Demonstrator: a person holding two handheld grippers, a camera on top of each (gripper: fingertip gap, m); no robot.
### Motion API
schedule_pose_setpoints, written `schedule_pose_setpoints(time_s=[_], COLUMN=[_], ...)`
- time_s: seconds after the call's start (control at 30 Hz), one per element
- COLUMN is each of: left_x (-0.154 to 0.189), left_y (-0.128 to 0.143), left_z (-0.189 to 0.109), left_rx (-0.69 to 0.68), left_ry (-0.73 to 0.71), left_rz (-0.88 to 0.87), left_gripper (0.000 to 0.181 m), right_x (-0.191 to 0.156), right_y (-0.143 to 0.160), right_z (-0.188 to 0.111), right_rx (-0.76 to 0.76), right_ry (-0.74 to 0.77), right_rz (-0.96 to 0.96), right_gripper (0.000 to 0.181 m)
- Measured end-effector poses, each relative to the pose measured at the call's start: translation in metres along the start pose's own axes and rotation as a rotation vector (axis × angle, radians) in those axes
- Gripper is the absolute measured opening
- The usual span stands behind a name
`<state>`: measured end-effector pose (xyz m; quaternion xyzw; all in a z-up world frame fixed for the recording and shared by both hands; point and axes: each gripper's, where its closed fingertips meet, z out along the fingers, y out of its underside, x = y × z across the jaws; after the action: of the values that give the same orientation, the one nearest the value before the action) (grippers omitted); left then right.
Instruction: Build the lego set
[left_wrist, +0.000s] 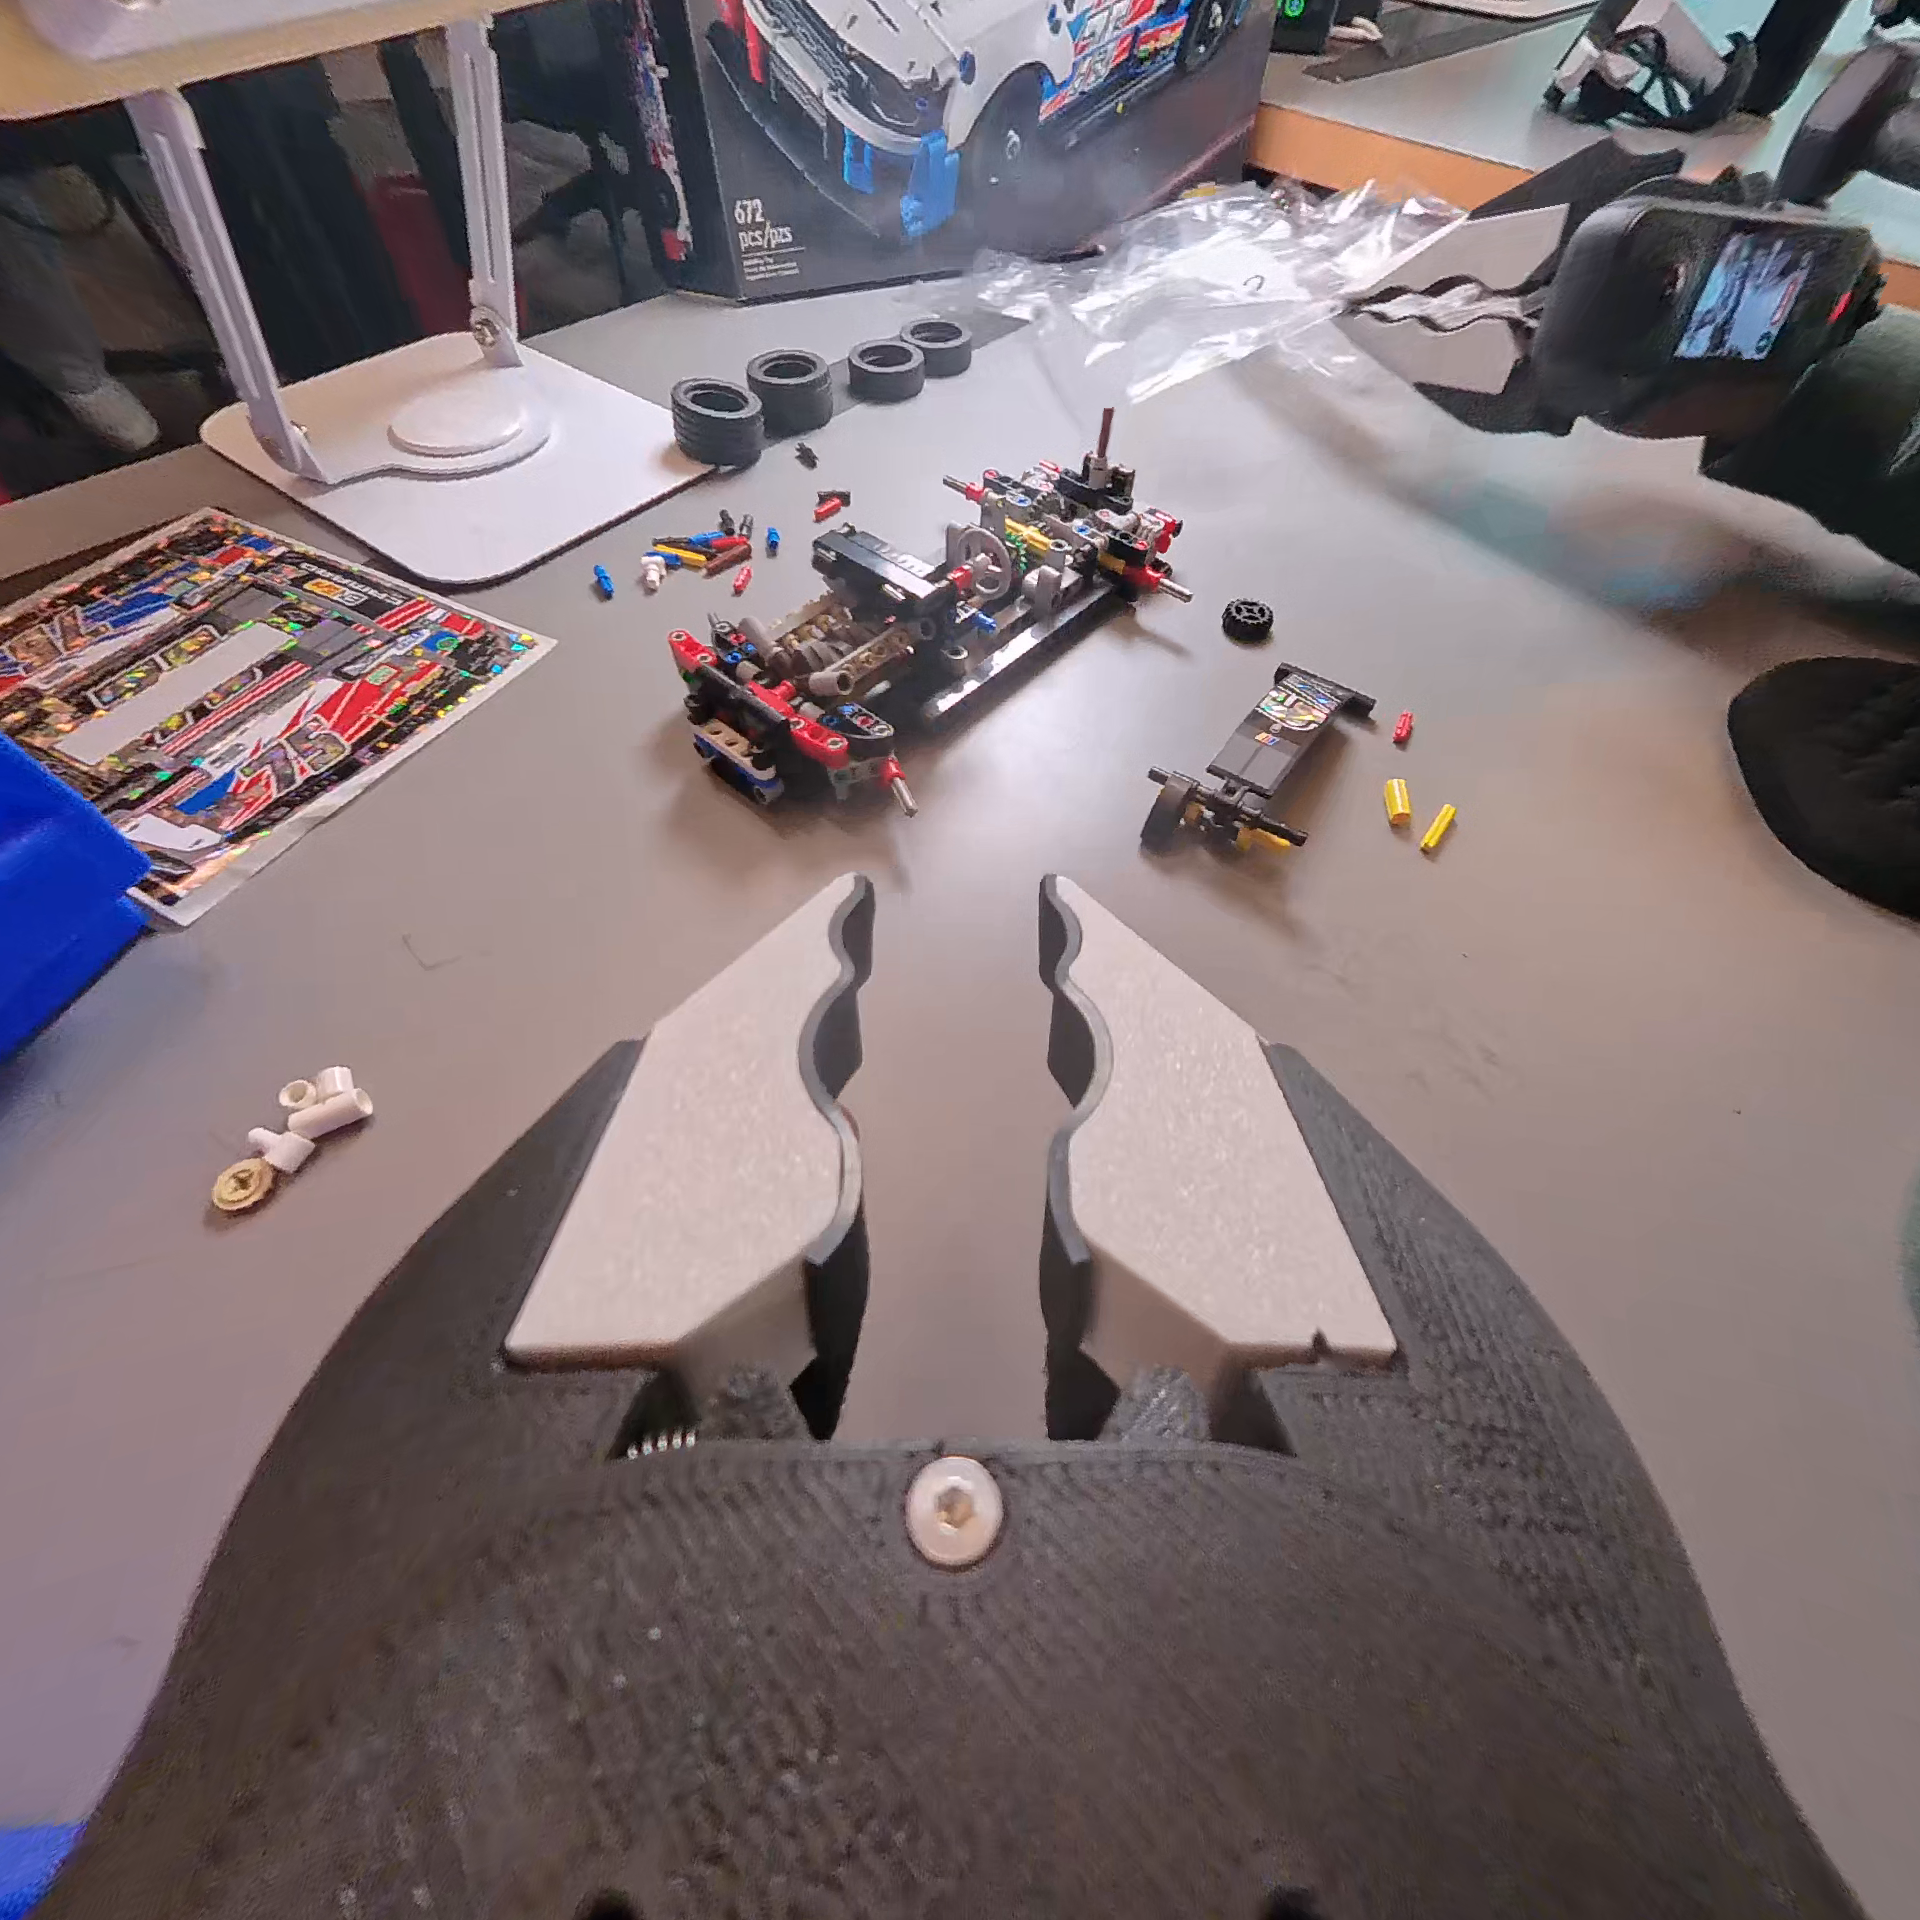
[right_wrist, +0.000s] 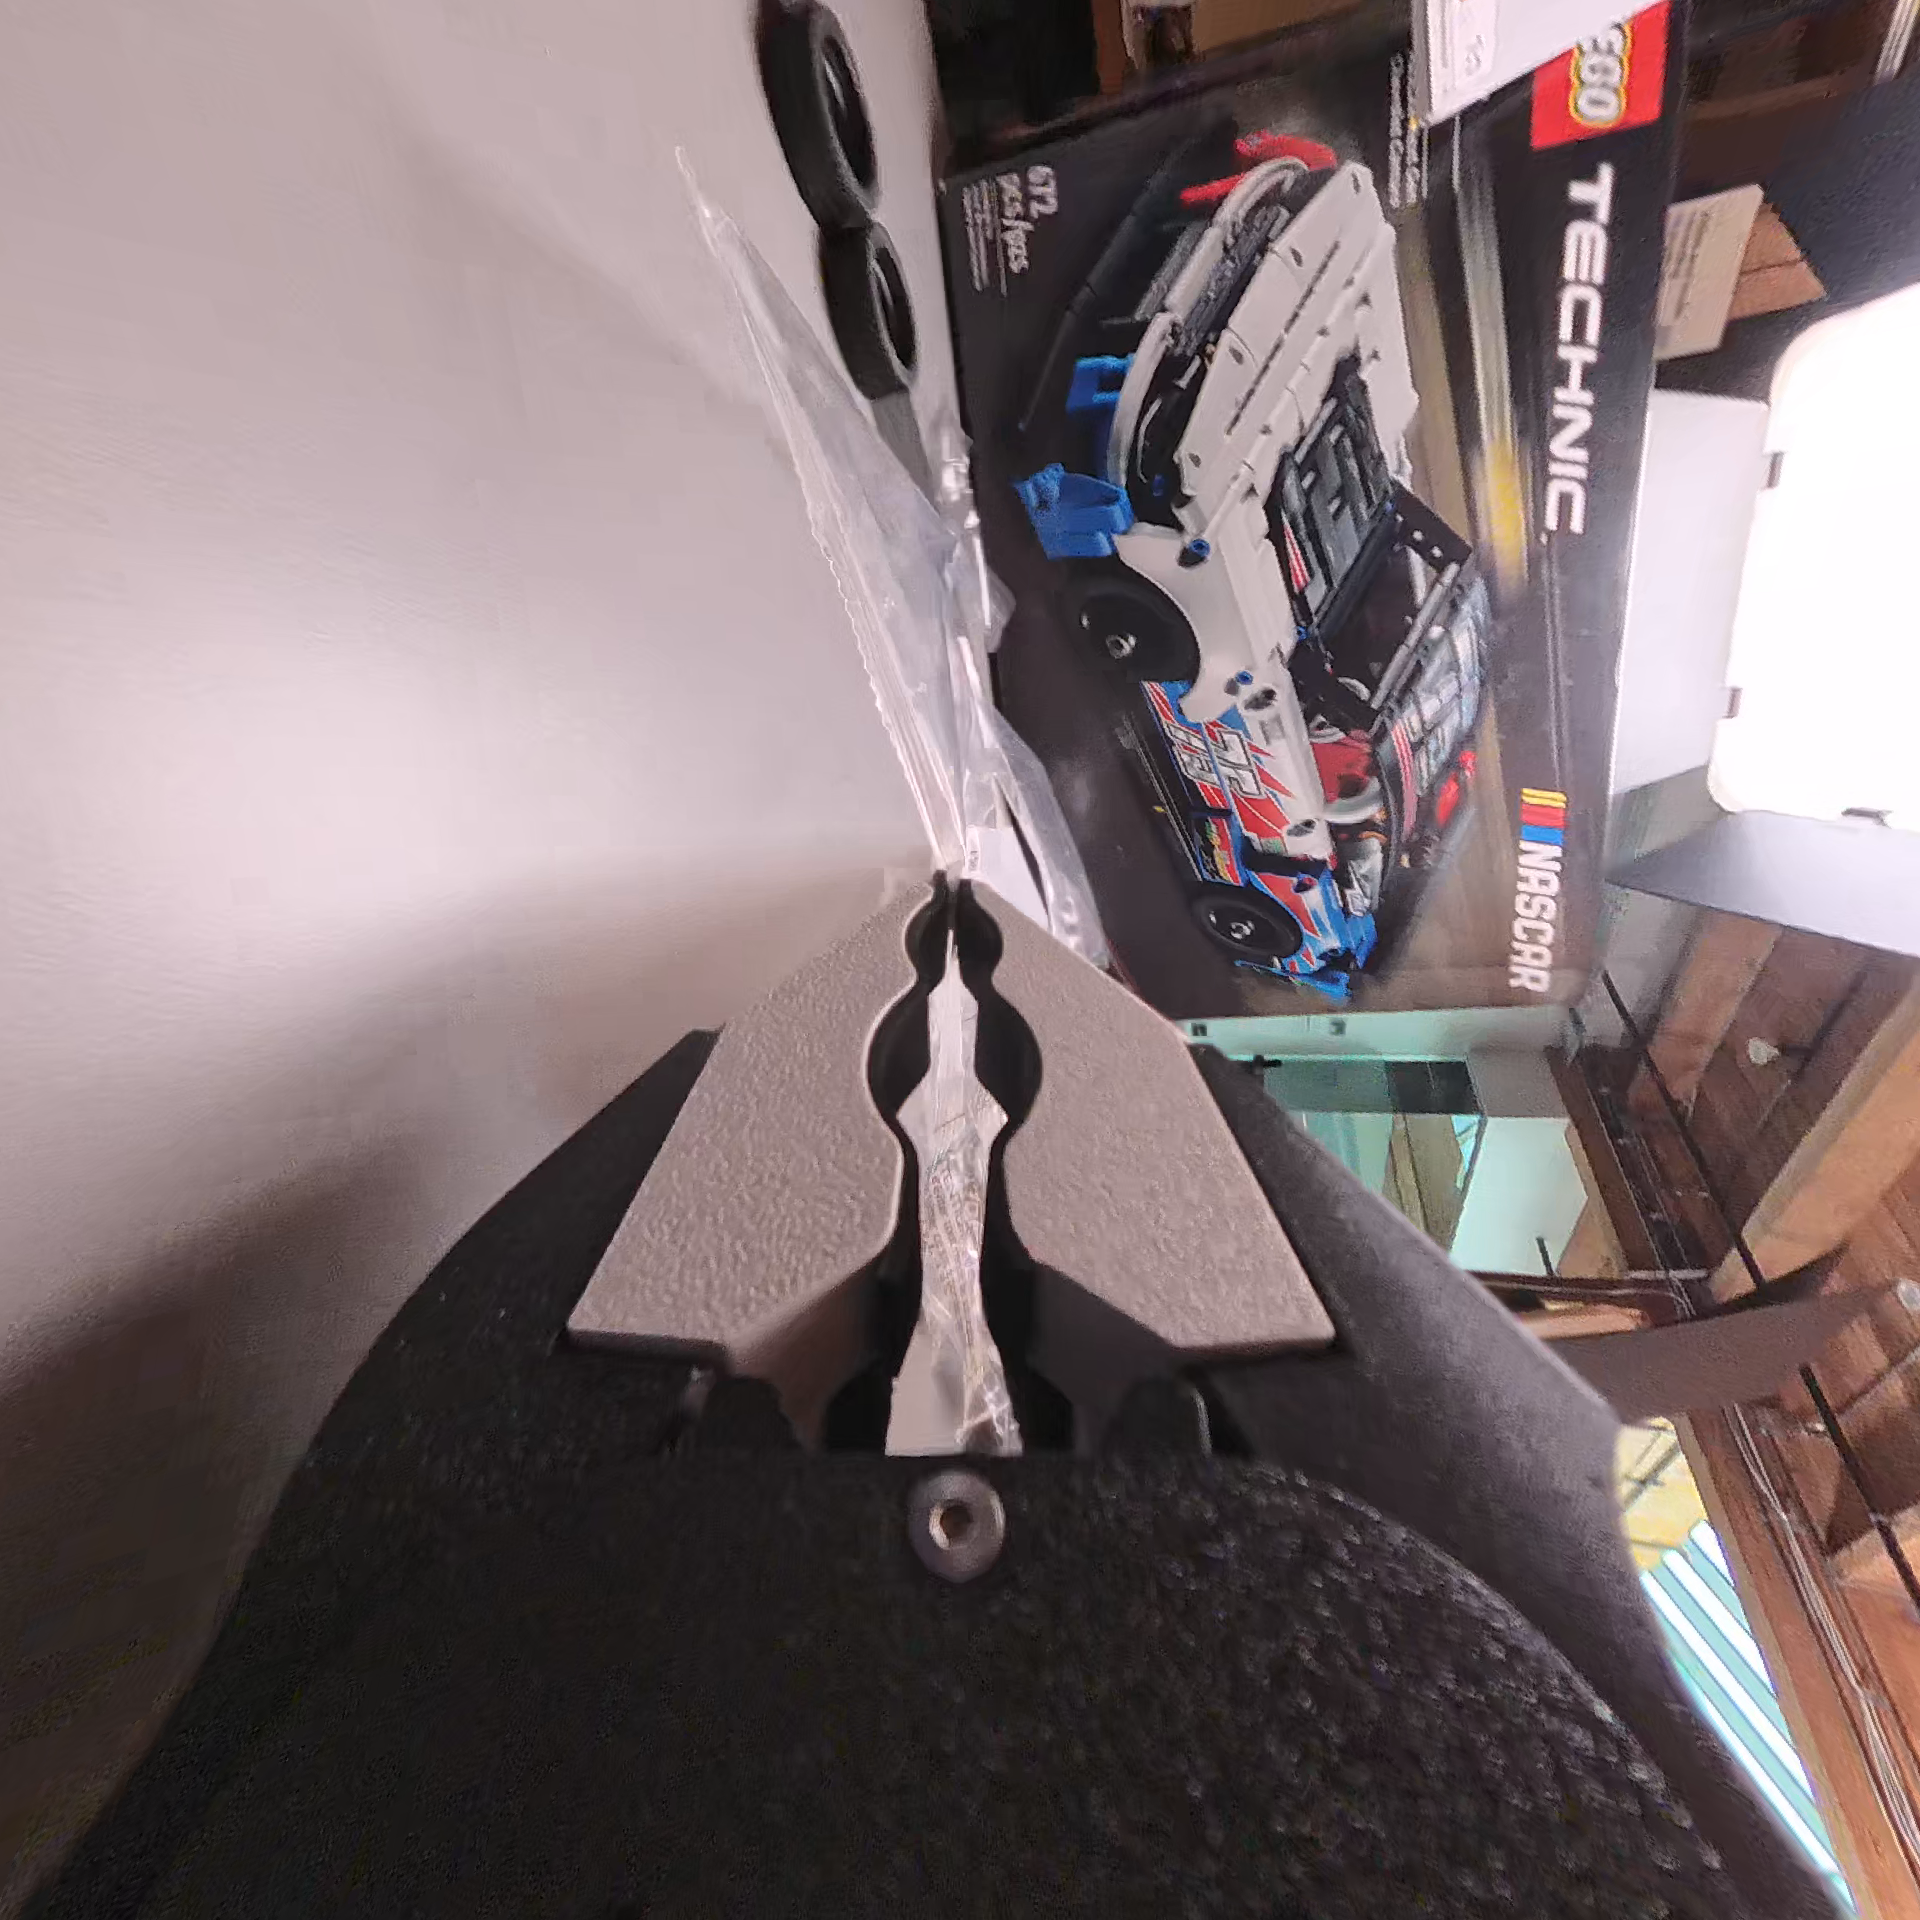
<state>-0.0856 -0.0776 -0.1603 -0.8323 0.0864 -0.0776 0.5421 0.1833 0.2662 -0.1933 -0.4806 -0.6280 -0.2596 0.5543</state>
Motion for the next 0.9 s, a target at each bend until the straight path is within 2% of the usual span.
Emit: schedule_pose_setpoints(time_s=[0.17, 0.3, 0.43, 0.53, 0.63, 0.77, 0.9], left_x=[-0.020, -0.032, -0.041, -0.044, -0.045, -0.049, -0.058], left_y=[0.002, 0.003, 0.003, 0.006, 0.007, 0.002, -0.014], left_z=[-0.006, -0.012, -0.020, -0.022, -0.022, -0.028, -0.048], left_rx=[0.049, 0.095, 0.139, 0.162, 0.164, 0.190, 0.299], left_ry=[-0.080, -0.132, -0.169, -0.178, -0.187, -0.217, -0.283], left_rz=[-0.004, -0.009, -0.025, -0.044, -0.039, -0.033, -0.026], left_gripper=[0.032, 0.032, 0.033, 0.033, 0.033, 0.031, 0.029], right_x=[0.033, 0.017, 0.007, 0.009, 0.012, -0.001, -0.016], right_y=[0.043, 0.072, 0.073, 0.054, 0.018, -0.053, -0.125], right_z=[0.009, 0.023, 0.021, 0.006, -0.017, -0.051, -0.071], right_rx=[-0.083, -0.142, -0.128, -0.056, 0.066, 0.315, 0.509], right_ry=[0.061, -0.005, -0.086, -0.160, -0.247, -0.491, -0.750], right_rz=[0.023, 0.014, 0.057, 0.151, 0.317, 0.515, 0.550], right_gripper=[0.000, 0.000, 0.020, 0.033, 0.034, 0.031, 0.030])
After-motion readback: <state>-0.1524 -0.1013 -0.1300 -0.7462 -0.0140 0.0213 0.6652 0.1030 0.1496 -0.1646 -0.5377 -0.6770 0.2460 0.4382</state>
